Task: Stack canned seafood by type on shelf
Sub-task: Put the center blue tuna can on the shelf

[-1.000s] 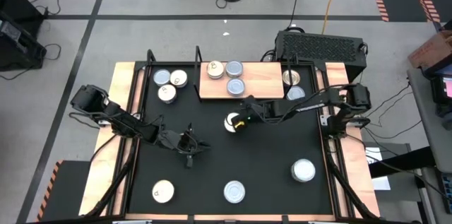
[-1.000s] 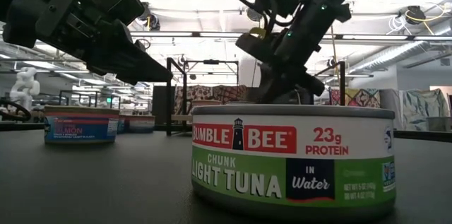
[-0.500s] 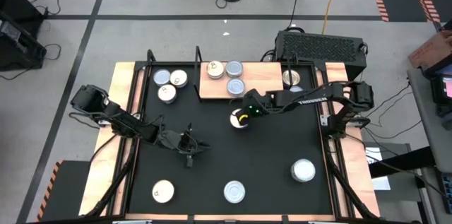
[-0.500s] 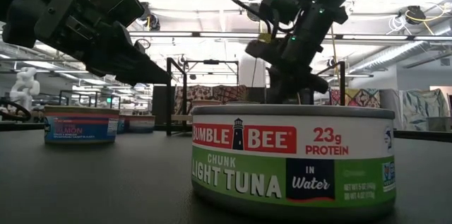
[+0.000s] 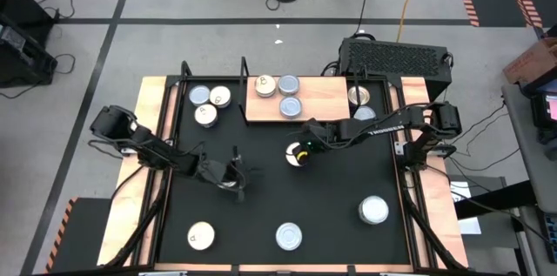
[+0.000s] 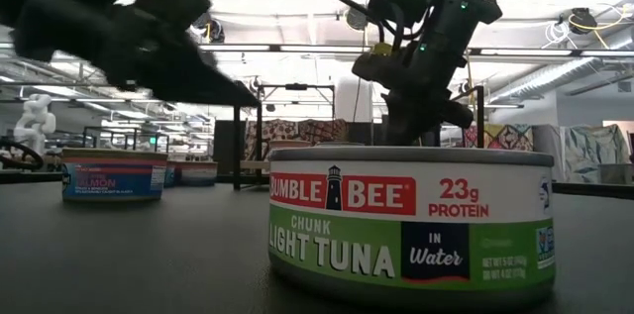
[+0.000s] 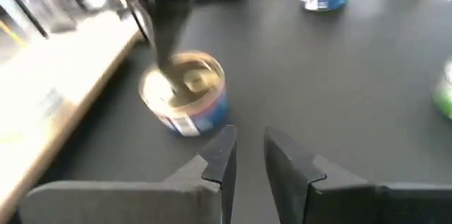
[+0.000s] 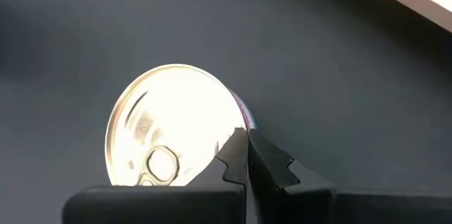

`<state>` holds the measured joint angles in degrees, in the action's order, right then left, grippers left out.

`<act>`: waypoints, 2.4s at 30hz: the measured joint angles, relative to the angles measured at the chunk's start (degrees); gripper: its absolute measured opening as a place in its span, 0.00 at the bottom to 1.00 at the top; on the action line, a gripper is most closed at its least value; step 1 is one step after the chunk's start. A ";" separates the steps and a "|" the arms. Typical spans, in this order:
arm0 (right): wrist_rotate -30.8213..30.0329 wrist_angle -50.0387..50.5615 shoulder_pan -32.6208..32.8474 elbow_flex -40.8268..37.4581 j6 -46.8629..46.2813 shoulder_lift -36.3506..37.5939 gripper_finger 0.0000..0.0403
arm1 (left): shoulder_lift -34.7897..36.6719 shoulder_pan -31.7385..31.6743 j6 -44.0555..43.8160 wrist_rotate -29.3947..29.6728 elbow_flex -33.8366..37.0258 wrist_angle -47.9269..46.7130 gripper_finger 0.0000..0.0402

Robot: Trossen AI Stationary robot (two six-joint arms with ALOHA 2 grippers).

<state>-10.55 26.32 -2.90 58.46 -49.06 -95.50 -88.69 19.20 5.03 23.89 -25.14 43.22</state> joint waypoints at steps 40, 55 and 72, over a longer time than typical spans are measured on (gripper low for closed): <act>0.08 2.16 -0.31 0.07 6.25 0.00 0.00 | -22.20 -11.94 43.89 -0.40 -29.61 -24.72 0.19; -0.13 0.94 -0.31 0.07 5.92 0.00 0.00 | -22.03 -13.67 46.93 -6.45 -29.63 -25.28 0.06; -2.10 2.48 -1.29 -0.02 7.28 0.74 0.00 | -22.36 -13.72 49.32 -1.62 -33.11 -24.25 0.01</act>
<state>-12.65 28.80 -4.19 58.43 -41.78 -94.76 -111.04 5.48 54.35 22.28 -58.25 18.97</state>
